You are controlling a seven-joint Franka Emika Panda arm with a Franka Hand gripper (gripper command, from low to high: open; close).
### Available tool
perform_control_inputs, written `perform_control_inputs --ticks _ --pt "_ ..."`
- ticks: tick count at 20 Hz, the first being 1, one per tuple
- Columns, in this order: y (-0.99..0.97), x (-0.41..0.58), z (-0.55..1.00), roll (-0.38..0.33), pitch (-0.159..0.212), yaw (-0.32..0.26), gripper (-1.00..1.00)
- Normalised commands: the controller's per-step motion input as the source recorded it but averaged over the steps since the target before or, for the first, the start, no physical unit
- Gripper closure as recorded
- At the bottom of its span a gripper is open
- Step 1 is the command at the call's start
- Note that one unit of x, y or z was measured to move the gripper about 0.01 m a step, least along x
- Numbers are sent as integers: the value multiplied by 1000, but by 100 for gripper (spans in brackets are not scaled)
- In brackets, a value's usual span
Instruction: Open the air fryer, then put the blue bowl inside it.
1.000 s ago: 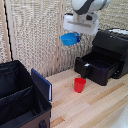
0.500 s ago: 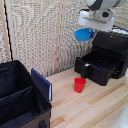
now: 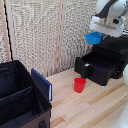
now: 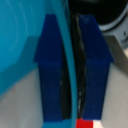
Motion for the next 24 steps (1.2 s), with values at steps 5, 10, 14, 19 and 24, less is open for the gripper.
perform_control_inputs --ticks 5,10,14,19,24 --pt "-418 357 -277 0 57 -14 100" --pt "-349 109 -270 -9 90 -35 100" --pt "-317 -34 -266 -44 144 -76 100" --pt "-215 247 -438 -31 114 -18 100" --pt "43 482 -394 -17 61 -14 100"
